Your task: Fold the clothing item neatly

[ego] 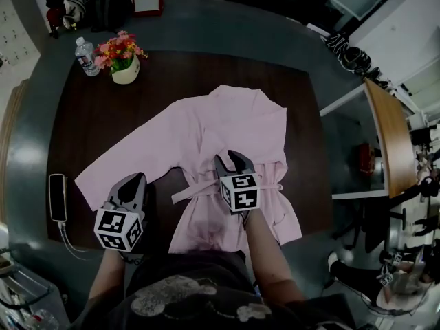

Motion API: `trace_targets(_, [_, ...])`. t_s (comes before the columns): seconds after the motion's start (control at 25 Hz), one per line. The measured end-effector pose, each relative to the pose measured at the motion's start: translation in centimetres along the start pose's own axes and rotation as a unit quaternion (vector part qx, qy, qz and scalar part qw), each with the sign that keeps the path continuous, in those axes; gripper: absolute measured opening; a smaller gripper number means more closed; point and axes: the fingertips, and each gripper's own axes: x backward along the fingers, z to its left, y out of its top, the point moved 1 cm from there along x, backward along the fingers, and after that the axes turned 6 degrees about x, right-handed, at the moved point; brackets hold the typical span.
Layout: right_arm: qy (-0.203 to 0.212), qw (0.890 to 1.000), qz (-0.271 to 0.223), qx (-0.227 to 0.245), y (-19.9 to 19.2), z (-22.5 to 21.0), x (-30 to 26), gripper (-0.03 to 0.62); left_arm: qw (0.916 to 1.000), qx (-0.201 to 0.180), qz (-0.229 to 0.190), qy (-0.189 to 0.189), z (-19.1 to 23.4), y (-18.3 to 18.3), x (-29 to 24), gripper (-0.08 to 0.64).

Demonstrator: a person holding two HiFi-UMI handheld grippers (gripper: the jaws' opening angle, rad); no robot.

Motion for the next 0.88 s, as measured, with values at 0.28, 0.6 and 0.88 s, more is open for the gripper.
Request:
trace_targets(0.28, [0.05,0.987,0.075,-0.136,-1.8,-2.8,-6.1,0.143,0.9998,0.014,0.01,0.008,1.4,-0.6,-0.3,0.009])
trace_targets(0.6, [0.123,0.983,0.045,-0.129,1.4,1.2,-6.1,0.078,0.9995,0.026,0.008,0.016,2.9,-0.4,-1.0,0.009])
trace_targets(0.88, [0.199,0.974,-0.033,-0.101,5.7,5.5,-4.2,0.08,0.9993,0.031,0.015,0.018,3.2,-0.9,-0.9,0.009])
